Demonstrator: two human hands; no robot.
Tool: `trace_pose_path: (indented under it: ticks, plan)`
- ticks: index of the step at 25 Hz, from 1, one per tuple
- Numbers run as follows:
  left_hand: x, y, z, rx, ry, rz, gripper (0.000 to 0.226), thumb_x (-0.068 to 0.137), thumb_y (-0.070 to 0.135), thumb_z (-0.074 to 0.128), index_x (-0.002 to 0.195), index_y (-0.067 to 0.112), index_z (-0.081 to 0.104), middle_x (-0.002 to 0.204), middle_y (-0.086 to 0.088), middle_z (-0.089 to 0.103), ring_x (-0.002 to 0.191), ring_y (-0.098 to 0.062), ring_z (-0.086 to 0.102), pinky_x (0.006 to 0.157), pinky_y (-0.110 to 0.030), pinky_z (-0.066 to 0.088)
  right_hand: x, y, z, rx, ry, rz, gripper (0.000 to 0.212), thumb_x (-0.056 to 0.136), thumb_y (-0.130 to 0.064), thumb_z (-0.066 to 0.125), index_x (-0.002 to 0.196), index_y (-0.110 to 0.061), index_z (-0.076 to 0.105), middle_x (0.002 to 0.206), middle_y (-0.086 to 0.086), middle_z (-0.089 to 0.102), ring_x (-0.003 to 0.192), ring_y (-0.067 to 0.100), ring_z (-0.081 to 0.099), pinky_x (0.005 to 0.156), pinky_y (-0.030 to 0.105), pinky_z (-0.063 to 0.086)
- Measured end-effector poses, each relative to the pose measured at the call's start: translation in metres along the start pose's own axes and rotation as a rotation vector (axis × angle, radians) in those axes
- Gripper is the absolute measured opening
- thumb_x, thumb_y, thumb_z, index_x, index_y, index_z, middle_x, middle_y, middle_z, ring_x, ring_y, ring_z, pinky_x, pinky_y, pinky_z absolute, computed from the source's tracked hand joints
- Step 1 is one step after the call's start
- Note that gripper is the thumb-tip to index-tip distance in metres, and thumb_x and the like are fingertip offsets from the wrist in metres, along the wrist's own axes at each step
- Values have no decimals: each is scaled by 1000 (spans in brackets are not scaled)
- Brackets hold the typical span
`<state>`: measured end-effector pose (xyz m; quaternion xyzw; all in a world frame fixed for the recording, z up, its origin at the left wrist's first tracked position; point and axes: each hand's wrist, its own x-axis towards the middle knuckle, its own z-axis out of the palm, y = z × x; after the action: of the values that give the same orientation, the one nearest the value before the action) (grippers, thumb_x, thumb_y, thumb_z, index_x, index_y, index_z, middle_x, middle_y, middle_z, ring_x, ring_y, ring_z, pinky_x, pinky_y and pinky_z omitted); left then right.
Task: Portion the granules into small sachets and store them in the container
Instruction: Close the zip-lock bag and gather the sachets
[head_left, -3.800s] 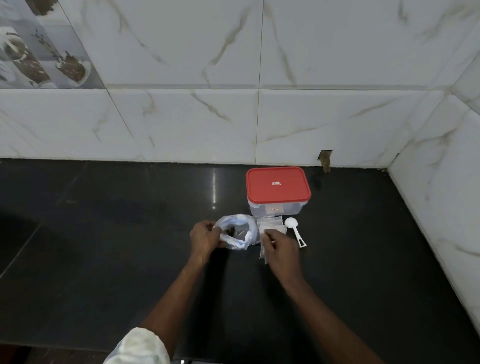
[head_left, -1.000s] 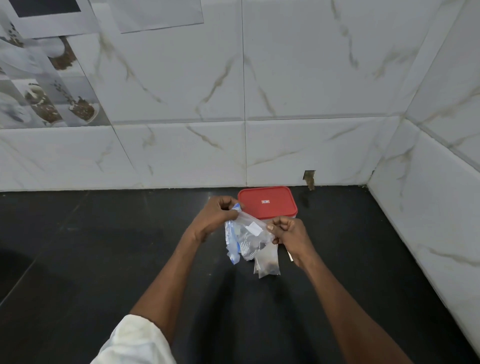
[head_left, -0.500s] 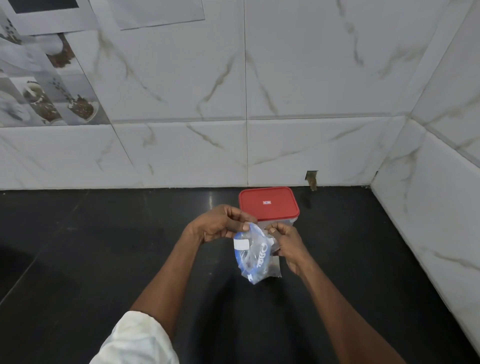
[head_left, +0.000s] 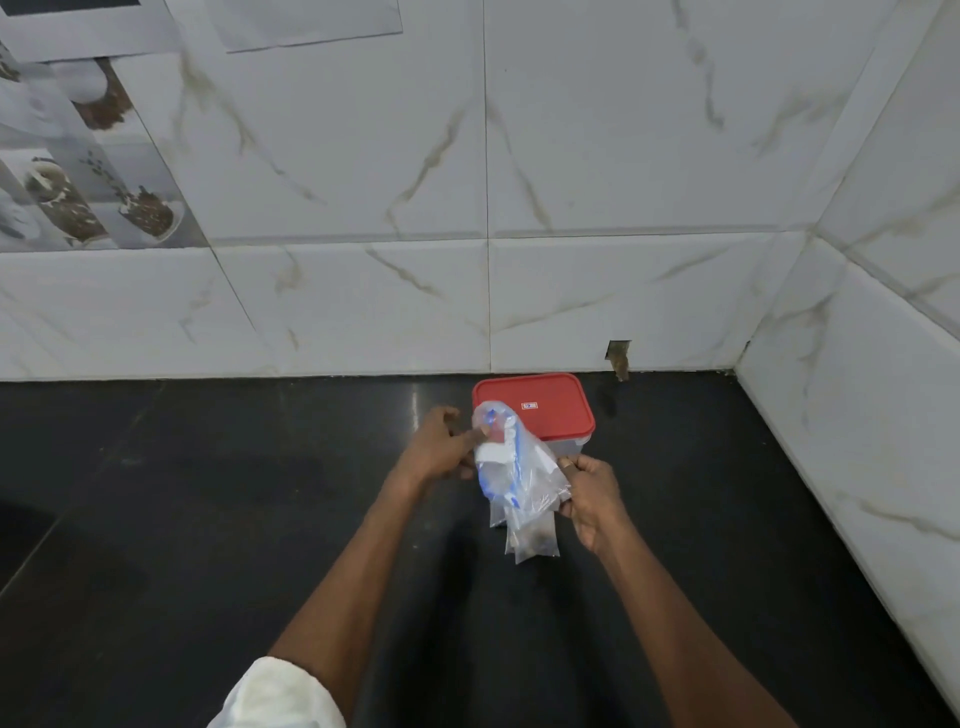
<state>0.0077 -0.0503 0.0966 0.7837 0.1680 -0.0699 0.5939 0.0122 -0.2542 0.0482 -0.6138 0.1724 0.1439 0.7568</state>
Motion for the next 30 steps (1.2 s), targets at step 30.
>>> trace_pose_path:
  ticks: [30]
  plan:
    - [-48, -43, 33, -982, -251, -529, 25, 84, -12, 61, 109, -13, 61, 98, -31, 72, 79, -39, 76, 74, -52, 61, -5, 23, -22, -94, 74, -224, 13, 102, -6, 44, 92, -12, 50, 94, 8, 59, 80, 19, 59, 66, 40, 61]
